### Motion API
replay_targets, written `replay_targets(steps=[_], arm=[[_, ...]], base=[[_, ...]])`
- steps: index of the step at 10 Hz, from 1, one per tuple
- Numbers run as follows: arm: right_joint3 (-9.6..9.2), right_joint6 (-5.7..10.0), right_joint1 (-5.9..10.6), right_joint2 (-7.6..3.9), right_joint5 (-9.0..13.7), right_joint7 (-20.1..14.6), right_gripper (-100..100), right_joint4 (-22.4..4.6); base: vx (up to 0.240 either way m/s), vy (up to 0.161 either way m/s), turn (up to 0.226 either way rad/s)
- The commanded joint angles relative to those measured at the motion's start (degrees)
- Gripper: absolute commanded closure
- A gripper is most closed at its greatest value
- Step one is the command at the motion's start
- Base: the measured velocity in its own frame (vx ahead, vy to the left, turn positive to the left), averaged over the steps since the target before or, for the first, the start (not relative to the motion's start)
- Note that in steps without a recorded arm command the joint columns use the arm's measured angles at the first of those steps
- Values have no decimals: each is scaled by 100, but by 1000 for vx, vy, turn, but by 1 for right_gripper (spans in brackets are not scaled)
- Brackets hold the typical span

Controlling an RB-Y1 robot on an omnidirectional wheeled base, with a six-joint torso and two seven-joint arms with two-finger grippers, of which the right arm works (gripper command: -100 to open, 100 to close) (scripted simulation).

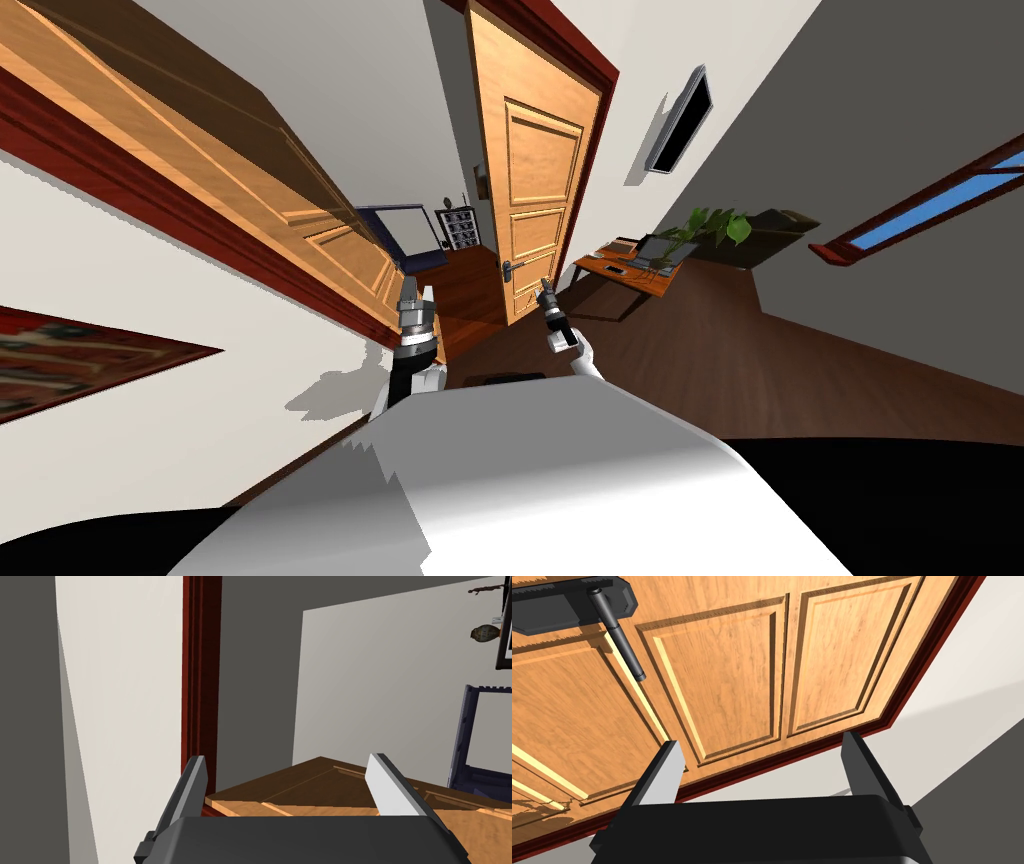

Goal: Push the door open

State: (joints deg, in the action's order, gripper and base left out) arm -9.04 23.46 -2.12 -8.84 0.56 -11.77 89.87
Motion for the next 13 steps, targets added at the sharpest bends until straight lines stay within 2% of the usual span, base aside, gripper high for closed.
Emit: replay_targets(steps=[1, 13], arm=[[-53, -17, 107, -13, -34, -44, -100, -210], [-349, -95, 906, -210, -216, -403, -100, -1693]], base=[[104, -35, 96], [84, -55, 76]])
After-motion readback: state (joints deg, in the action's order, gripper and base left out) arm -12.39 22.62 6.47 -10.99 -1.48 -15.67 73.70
